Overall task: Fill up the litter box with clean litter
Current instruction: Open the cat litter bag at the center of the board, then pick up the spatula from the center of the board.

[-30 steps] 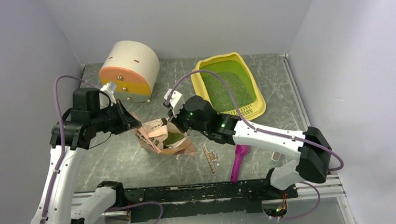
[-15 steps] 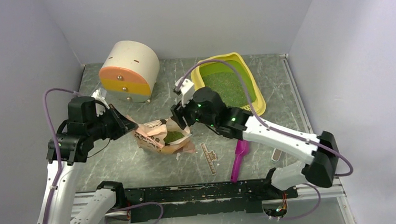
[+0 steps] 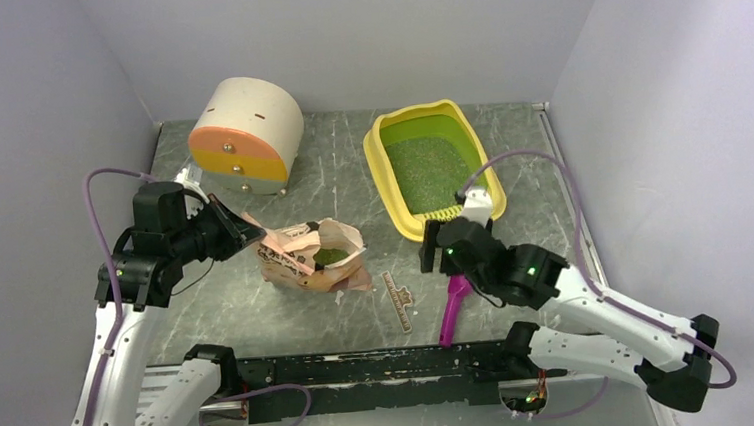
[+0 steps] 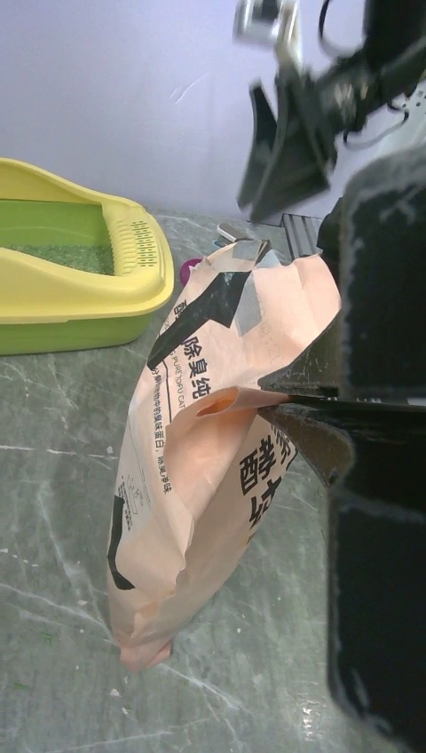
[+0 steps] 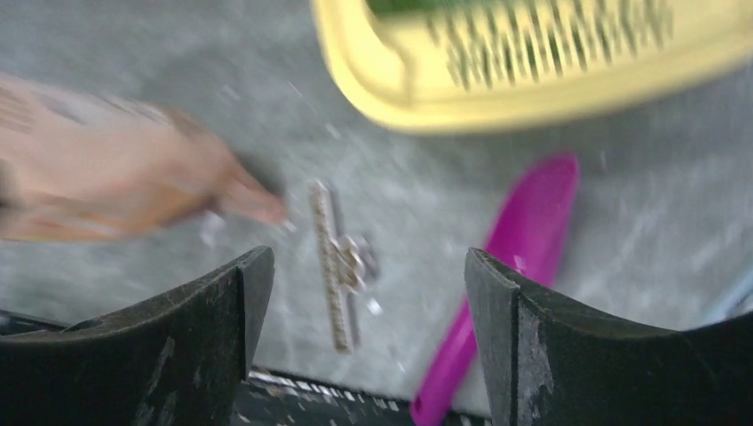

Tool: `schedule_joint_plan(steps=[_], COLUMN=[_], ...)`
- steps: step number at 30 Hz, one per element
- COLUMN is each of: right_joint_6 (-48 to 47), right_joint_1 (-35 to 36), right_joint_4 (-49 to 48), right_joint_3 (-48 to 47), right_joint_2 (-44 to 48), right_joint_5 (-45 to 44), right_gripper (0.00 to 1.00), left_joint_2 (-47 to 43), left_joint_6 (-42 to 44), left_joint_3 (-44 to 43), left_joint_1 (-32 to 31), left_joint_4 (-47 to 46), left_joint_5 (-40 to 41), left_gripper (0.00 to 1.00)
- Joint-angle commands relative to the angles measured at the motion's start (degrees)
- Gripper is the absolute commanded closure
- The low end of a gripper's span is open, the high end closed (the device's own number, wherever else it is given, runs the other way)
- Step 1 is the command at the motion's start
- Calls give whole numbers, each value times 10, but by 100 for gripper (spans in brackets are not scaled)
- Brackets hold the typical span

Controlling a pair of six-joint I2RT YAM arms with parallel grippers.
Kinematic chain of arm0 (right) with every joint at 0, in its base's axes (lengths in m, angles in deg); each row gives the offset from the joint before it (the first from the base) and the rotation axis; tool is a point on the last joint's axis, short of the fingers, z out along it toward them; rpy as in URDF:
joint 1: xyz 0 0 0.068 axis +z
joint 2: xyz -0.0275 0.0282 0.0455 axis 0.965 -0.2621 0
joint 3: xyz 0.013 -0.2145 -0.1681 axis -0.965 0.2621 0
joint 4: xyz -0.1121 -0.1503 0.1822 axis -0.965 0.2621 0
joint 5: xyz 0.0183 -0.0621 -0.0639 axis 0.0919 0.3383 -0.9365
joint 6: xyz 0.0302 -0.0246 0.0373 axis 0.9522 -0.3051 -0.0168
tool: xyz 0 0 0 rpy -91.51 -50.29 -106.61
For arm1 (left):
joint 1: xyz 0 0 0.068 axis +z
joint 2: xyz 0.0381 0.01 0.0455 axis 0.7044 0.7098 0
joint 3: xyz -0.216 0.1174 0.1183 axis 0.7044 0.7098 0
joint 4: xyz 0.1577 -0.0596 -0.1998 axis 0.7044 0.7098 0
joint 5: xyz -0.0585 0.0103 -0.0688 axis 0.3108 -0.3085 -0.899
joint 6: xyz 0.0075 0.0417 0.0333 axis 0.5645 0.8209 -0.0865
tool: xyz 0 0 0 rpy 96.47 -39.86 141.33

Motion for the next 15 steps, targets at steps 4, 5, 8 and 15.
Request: schedule_joint_plan(steps=[4,5,8,15], right_joint_6=[260,268,315,365], right_joint_1=[-1,-1,-2,-2], right_joint_4=[141,133,120,39], right_joint_3=[129,145,195,301], right_joint_2=[39,43,49,43], right_joint_5=[73,87,108,123], right_gripper=[18,18,18,23], left_joint_2=[-4,-2,0,-4], left_joint_6=[-2,-1,0,-1], left_joint_3=[10,9,8,7], left_joint_1=[-2,-2,-2,-2], left_joint_4=[-52,-52,-55,-56], left_joint_5=[-8,-9,-10,-10], left_gripper=[95,95,95,95])
